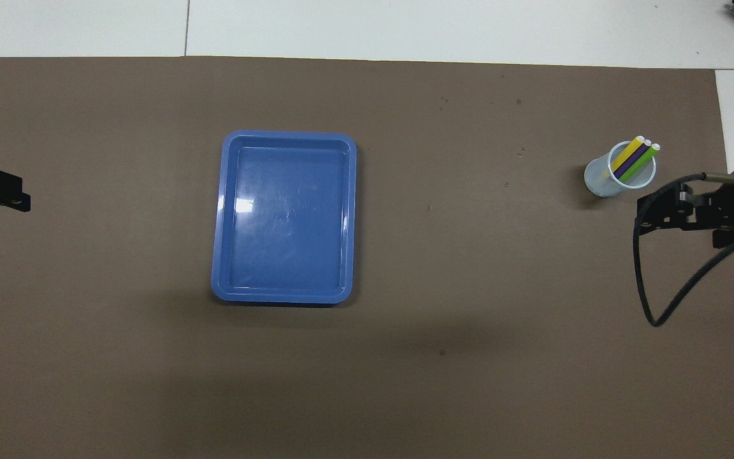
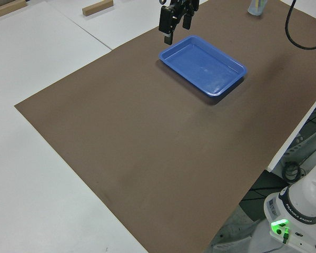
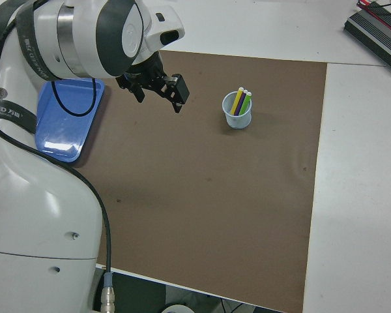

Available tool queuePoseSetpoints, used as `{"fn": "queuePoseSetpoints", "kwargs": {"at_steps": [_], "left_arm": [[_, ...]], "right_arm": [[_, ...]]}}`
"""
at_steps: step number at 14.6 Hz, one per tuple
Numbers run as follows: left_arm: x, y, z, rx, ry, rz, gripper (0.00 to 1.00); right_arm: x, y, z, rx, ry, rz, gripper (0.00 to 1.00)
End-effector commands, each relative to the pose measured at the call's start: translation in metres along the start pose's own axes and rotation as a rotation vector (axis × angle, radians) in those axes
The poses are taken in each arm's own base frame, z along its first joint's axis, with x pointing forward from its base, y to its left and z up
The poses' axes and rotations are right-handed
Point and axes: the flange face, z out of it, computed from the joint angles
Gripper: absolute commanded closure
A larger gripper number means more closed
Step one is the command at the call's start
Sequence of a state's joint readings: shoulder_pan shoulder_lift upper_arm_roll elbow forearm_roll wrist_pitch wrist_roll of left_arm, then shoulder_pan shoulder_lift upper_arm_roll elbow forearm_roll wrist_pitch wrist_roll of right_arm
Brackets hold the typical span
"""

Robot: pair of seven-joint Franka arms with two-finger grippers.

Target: Transfer and insert pens with both arms

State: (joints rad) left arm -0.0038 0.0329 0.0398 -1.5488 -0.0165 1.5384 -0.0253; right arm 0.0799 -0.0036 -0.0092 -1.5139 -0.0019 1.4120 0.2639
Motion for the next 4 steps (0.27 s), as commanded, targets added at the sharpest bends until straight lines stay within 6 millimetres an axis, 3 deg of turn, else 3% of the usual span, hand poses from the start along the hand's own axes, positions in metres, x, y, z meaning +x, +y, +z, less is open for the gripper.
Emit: {"fn": "queuePoseSetpoints", "kwargs": {"at_steps": [1,4], "left_arm": [[-0.0032,-0.0022,-0.0075,-0.001,0.005,0.009,0.00],[-0.0032,-0.0029,-0.0073,-0.003,0.008,0.008,0.00]], "right_arm": [[-0.0022,0.0027,0.0005,0.009,0.012,-0.030,0.00],[-0.0022,0.0027,0.0005,0.009,0.012,-0.030,0.00]]}}
